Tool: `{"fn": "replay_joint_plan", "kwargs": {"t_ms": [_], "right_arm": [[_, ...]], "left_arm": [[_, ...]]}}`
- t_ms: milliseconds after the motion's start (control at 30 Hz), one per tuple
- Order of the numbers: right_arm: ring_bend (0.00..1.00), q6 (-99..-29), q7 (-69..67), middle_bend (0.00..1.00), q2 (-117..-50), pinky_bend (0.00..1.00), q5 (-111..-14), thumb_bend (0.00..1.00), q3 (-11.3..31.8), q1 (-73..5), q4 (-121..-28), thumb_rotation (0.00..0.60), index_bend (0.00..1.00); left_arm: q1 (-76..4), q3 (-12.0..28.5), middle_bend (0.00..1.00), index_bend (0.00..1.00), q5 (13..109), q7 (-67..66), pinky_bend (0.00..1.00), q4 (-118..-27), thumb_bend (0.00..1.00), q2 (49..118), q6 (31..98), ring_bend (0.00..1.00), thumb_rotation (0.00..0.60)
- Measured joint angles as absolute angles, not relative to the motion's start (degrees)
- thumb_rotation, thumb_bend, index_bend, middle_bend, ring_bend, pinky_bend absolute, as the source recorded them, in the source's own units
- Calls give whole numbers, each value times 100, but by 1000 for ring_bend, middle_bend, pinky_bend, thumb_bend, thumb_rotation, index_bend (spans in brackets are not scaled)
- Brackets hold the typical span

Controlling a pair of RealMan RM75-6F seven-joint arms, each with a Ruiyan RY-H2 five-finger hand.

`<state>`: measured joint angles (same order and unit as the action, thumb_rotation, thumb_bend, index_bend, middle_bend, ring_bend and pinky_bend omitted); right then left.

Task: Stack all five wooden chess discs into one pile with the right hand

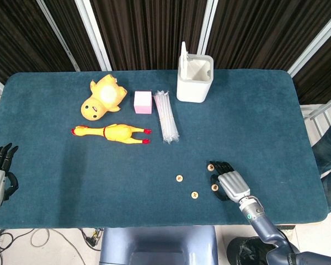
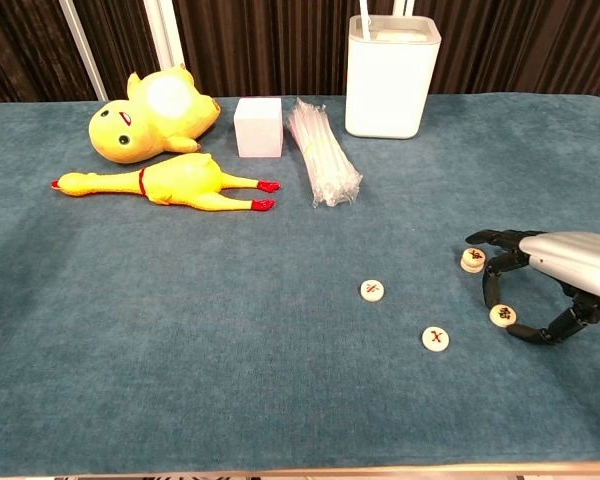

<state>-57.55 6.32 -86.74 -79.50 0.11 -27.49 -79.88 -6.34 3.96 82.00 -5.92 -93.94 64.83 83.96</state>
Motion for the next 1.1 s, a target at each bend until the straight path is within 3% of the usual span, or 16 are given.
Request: {"fn": "replay_joint_plan", "kwargs": {"t_ms": [1100], "right_arm": [[0, -5647, 654, 0, -8522, 89, -7929, 417, 89, -2787, -8150, 600, 521]], "left_arm": [[-633, 384, 0, 74, 8214, -630, 68, -9407, 824, 6486, 8393, 0, 600]]}}
